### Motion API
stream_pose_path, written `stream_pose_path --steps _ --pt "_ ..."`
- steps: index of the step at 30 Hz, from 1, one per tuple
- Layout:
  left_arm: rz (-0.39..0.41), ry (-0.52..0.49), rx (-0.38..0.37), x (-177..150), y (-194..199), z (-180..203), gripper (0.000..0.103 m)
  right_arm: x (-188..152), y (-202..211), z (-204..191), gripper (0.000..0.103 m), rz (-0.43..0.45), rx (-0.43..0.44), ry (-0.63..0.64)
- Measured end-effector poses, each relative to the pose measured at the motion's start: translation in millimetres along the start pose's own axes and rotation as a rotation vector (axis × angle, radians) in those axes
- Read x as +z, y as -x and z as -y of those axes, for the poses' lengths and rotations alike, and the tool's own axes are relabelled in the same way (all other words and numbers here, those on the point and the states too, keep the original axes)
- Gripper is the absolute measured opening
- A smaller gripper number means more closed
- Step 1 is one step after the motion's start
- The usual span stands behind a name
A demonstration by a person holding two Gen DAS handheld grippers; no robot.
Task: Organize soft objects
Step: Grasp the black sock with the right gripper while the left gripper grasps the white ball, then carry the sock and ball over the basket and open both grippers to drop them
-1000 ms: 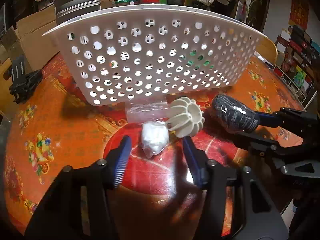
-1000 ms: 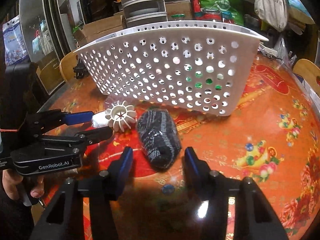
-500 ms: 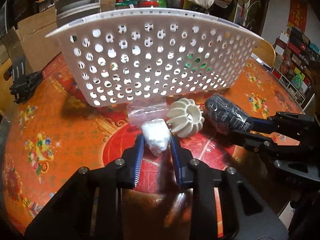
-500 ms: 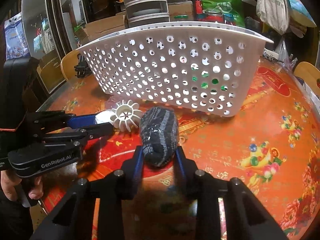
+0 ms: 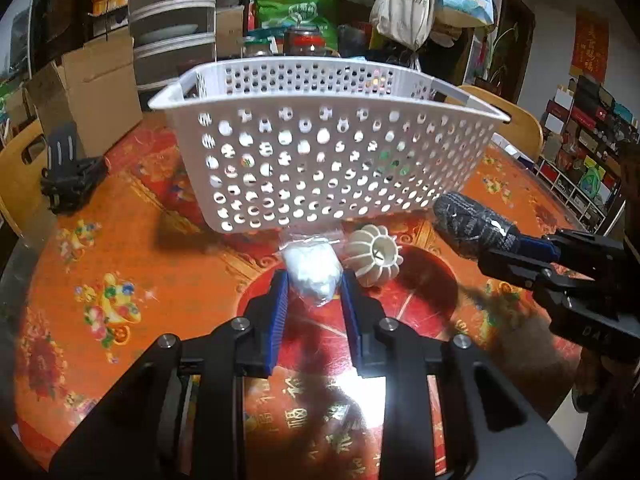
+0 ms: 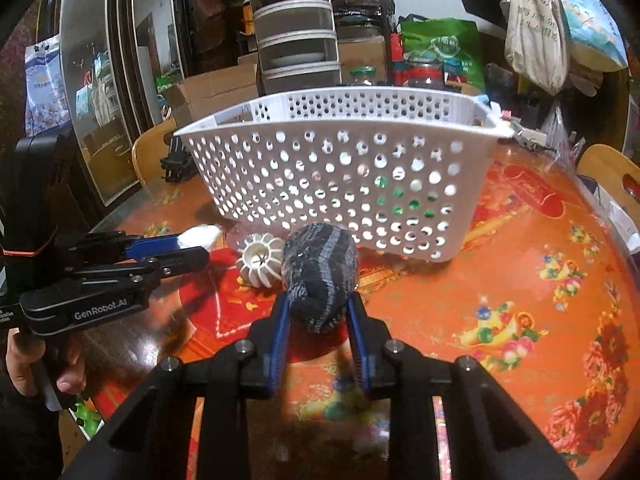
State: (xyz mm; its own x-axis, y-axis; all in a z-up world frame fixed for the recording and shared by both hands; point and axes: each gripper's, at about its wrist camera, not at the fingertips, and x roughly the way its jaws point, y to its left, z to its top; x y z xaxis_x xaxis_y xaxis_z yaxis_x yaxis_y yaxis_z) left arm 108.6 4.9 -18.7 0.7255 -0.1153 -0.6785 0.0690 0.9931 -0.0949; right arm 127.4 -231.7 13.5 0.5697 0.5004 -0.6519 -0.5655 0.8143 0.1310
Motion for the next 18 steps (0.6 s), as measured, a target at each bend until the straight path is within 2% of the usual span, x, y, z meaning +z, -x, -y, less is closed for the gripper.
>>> stream_pose_path --steps 8,18 --pt "0.043 -0.004 0.022 8.6 25.2 -1.0 0.024 4.8 25.0 6.7 0.026 0.043 -0.012 0.003" --pt "0.122 -0.023 0.073 29.6 73.9 -5.4 0.024 30.0 68.8 12.0 0.026 0.128 -0.049 0.019"
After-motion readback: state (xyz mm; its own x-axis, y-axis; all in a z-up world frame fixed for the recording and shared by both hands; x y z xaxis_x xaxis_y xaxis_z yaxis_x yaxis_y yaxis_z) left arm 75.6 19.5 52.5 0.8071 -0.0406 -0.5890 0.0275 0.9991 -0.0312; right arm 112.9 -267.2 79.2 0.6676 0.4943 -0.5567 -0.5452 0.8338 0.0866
